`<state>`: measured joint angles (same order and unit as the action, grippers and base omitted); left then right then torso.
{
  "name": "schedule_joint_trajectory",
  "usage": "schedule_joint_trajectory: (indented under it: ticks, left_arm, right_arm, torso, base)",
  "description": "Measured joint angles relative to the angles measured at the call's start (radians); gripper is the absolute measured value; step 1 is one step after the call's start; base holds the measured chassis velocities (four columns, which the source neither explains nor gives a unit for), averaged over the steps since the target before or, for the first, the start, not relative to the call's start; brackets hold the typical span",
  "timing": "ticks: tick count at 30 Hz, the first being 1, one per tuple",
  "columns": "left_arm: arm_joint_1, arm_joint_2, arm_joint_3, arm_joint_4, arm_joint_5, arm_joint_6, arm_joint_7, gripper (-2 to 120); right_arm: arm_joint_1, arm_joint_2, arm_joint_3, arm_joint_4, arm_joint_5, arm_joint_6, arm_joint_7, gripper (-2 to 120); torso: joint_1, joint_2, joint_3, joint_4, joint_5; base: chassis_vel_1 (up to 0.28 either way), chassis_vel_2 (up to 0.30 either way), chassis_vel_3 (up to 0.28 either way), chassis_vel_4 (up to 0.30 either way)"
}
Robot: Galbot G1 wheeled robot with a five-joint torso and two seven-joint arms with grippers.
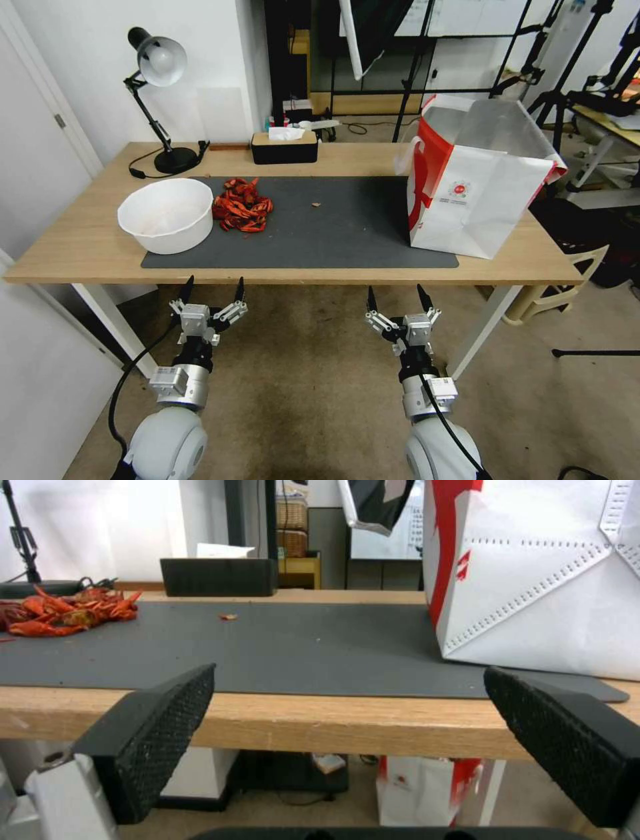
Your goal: Close the takeout container lid, then place the container into the takeout bag.
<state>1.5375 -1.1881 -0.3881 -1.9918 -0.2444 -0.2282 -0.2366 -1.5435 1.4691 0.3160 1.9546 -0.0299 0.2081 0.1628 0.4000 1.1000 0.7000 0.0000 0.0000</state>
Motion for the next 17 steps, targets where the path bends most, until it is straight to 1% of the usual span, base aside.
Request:
schedule_joint_trajectory:
  ticks: [17]
  left_arm:
    - [0.000,0.000,0.000,0.001,0.000,0.000,0.000,100]
  right_arm:
    - [0.000,0.000,0.000,0.000,0.000,0.000,0.000,100]
  torso:
    - [0.000,0.000,0.000,0.0000,0.0000]
  base:
    - [0.000,0.000,0.000,0.000]
